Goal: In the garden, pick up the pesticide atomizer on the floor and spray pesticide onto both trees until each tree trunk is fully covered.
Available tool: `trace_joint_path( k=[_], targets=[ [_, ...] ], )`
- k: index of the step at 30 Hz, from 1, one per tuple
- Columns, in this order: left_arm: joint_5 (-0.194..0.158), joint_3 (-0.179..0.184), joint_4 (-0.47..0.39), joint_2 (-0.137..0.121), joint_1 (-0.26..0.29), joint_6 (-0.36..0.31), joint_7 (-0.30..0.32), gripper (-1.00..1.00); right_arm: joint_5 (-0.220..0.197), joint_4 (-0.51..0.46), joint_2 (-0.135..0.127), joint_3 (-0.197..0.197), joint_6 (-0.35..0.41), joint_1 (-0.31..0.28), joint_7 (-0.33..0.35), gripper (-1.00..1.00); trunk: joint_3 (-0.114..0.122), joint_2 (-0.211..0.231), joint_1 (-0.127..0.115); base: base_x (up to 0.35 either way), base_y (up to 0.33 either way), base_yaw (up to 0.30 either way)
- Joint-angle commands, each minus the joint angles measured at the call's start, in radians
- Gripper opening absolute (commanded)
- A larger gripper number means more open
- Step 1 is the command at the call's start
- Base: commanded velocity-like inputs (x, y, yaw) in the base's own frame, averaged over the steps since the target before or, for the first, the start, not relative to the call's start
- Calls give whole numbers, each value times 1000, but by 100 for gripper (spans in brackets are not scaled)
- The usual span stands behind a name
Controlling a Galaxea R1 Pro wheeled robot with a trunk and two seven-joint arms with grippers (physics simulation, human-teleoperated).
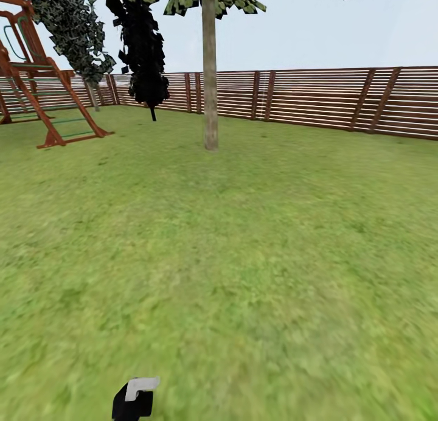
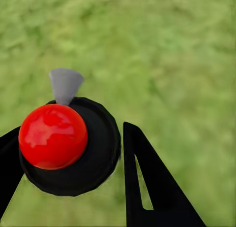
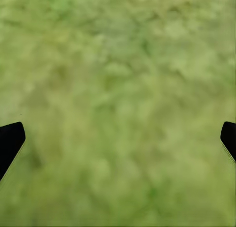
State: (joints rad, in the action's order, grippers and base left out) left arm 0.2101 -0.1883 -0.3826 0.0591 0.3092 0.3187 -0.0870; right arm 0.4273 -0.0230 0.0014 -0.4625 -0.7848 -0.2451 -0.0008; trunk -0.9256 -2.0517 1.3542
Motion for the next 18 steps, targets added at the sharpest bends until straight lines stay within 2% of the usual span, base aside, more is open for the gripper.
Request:
trace_joint_path(
  k=[1,18],
  targets=[
    [11,-5,1,1,1,3,-4,-100,8,0,0,-8,-2,0,1,100,-1,0,0,342,0,0],
    [10,-5,1,2,1,3,-4,-100,8,0,0,-8,-2,0,0,100,-1,0,0,342,0,0]
  ],
)
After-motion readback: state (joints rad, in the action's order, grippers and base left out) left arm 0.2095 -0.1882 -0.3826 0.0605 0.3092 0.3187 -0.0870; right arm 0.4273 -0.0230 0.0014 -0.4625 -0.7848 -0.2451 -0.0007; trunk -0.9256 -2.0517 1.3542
